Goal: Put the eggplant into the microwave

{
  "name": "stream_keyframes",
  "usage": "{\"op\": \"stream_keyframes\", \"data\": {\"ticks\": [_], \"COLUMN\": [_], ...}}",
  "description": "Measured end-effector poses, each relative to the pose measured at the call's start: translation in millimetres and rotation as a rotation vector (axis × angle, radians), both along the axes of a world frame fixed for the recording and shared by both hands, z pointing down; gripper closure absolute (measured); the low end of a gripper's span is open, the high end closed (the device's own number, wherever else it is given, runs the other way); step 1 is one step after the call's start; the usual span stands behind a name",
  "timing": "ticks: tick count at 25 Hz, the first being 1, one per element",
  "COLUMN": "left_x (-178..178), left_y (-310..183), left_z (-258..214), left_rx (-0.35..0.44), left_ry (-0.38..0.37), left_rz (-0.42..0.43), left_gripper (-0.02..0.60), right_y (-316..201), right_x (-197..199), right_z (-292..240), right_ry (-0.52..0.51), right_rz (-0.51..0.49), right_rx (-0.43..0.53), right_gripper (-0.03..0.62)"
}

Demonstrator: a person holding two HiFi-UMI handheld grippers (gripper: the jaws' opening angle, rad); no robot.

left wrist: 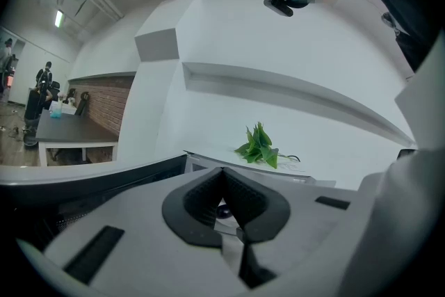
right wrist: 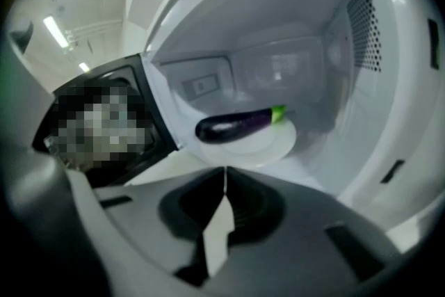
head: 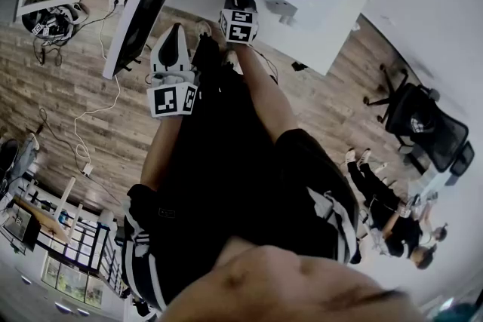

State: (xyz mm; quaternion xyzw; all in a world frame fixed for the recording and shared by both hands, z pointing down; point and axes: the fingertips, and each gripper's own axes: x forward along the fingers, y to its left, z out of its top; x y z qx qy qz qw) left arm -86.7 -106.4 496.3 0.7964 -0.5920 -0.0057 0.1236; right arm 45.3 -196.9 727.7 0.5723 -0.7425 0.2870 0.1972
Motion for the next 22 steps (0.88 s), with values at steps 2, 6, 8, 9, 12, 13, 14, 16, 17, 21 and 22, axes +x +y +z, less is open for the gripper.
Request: {"op": "stream_keyframes", "data": {"ticks": [2, 6, 8, 9, 12, 13, 14, 16, 17, 21, 22], "left_x": [-0.2, -0.9, -1.3, -1.3, -1.5, -1.7, -1.9, -2.4, -2.8, -4.2, -4.2], "left_y": [-1.7, -4.7, -6.6, -7.3, -8.9, -9.6, -10.4, -12.0, -12.8, -16.5, -17.7], "left_z": [0.7, 0.0, 0.9, 1.7, 4.8, 6.0, 7.0, 8.1, 8.1, 9.1, 9.7], "left_rx": [-0.002, -0.004, -0.005, -0.007, -0.014, -0.016, -0.017, -0.021, -0.022, -0.024, -0.025], "left_ry": [0.001, 0.002, 0.002, 0.003, 0.002, 0.001, -0.001, -0.002, -0.001, -0.002, -0.002], "left_rz": [0.001, 0.003, 0.002, 0.002, 0.004, 0.004, 0.004, 0.003, 0.002, -0.001, -0.001], "left_gripper": [0.549, 0.549, 0.549, 0.549, 0.549, 0.549, 0.549, 0.549, 0.549, 0.549, 0.549], "right_y": [-3.6, -10.1, -12.7, -13.7, -17.5, -19.0, -20.5, -23.6, -25.1, -29.9, -30.5], "right_x": [2.0, 4.6, 4.7, 5.0, 5.1, 4.8, 4.5, 4.4, 4.7, 5.9, 5.5], "right_z": [1.9, 0.3, 0.5, 0.8, 0.9, 1.3, 1.9, 2.5, 2.2, 1.2, 1.6], "right_ry": [0.001, 0.005, 0.002, 0.001, 0.001, 0.000, -0.001, 0.000, 0.002, 0.009, 0.010], "right_rz": [0.005, 0.009, 0.009, 0.009, 0.010, 0.010, 0.010, 0.008, 0.008, 0.009, 0.007], "right_rx": [-0.007, -0.005, -0.006, -0.008, -0.009, -0.010, -0.011, -0.010, -0.009, -0.008, -0.008], "right_gripper": [0.560, 0.560, 0.560, 0.560, 0.560, 0.560, 0.560, 0.560, 0.560, 0.560, 0.560]}}
